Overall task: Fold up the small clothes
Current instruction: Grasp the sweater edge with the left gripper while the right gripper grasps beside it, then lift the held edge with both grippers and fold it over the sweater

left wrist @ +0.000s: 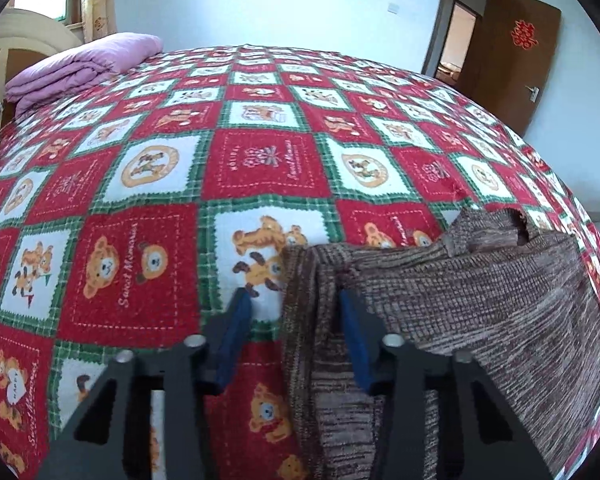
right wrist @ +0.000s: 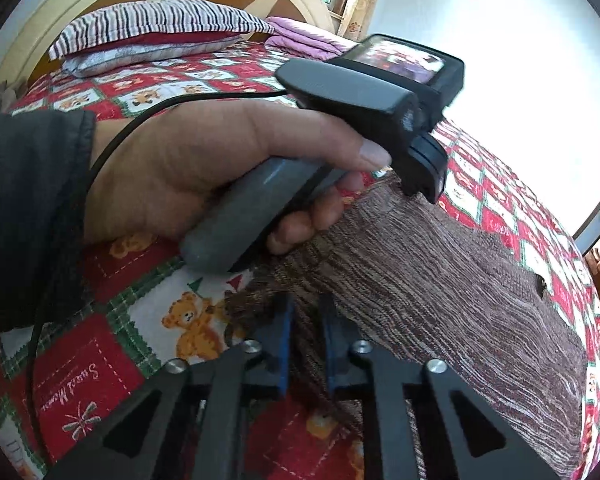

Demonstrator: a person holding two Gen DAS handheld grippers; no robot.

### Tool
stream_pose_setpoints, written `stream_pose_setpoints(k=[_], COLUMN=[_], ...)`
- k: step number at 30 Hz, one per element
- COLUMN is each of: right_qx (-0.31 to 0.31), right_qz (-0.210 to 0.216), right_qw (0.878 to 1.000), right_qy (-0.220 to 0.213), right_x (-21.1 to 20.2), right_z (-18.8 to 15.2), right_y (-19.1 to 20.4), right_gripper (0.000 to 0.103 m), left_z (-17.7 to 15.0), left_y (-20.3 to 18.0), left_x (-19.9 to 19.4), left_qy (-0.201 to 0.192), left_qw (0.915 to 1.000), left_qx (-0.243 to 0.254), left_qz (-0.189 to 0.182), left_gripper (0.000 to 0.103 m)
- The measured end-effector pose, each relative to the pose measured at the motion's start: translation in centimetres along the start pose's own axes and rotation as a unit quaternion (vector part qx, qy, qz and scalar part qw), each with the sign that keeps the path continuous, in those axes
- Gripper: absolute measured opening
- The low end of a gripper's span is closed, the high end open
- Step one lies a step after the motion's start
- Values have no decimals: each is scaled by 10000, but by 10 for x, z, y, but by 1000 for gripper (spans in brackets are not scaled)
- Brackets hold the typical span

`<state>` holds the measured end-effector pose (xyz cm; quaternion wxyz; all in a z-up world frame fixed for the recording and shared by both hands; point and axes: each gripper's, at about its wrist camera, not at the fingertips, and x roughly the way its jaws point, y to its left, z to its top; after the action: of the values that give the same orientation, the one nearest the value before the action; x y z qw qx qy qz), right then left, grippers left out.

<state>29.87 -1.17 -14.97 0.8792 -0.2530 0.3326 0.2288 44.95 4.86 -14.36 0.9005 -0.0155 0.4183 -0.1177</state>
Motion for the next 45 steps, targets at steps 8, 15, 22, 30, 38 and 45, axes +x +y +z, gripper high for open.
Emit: stream_pose_setpoints(k=[8,15,22,30,38,45], right_qx=[271,571,1140,1640,2122,2428], right_qz=[243,336,460,446,409,385], right_qw=[9993,9976,9917,9838,9737,9663], right_qy=[-64,-190,-363,-579,-715,-758], right_x=[-11,-34,-58,-91,-114,-132], right_z=[-4,-17,-25,-50,-75,-98], right_y=[-9,-31,-67,-106,-146,-177], right_gripper=[2,2,2,2,1,1], left_z=[0,2,13,37,58,69], left_y=[-17,-30,-45,-70,-119,-160], left_x=[-4,-19,-38,-64,-78,-76], left_qy=[-43,-131,-227,-304,-466,-483], left_qw=[9988,9964,9967,9986,9972,9957], left_qx=[401,529,495,331,574,788], left_qz=[269,653,606,274,121,5], left_gripper=[11,9,8,8,8,8])
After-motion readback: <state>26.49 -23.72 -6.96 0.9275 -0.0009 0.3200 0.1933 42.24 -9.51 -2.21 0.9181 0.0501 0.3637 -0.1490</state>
